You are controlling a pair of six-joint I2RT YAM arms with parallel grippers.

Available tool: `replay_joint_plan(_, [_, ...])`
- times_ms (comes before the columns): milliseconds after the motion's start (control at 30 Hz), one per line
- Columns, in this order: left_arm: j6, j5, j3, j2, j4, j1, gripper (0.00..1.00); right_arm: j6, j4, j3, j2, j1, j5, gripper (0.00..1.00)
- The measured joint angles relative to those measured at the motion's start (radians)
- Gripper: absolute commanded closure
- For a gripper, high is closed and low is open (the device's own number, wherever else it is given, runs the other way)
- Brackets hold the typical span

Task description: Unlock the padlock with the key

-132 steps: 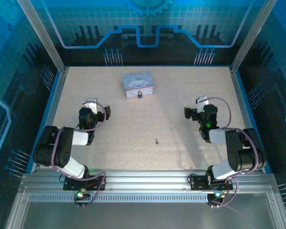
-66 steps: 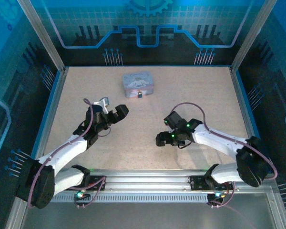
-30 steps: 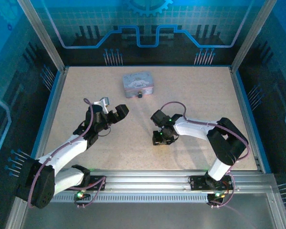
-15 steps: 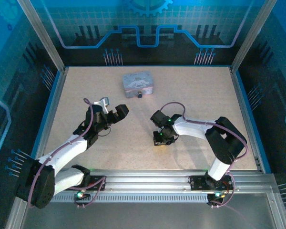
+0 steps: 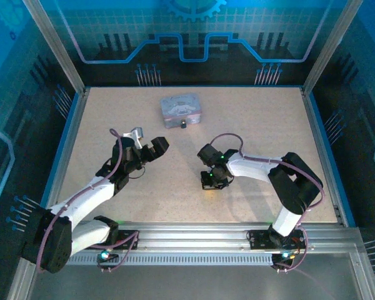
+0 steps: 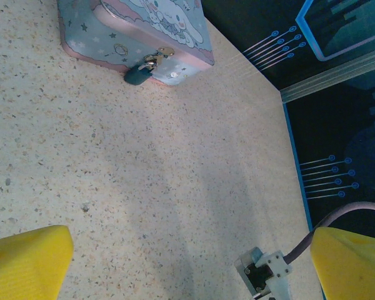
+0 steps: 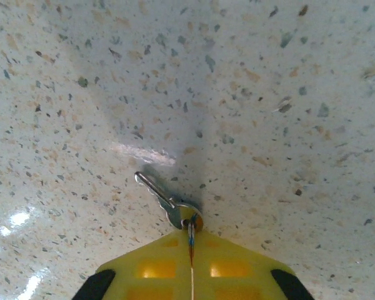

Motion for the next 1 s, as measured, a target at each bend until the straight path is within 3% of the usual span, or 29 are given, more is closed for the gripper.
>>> replay_joint_plan(400, [0.000,0.003,0.002,0.000,-0.002,0.000,0.01,0.000,0.133,-0.117,-0.090,-0.018,0.005,1.00])
replay_joint_plan(600, [-0.002,0.058,0.042,0.023,-0.006,0.000,0.02,0.002,0.208,-0.158,-0.173,-0.031,0.020,1.00])
replay_joint_plan(1000, [-0.032,0.237,0.169,0.159,0.070,-0.051,0.26,0.035,0.466,-0.178,-0.365,-0.042,0.034,1.00])
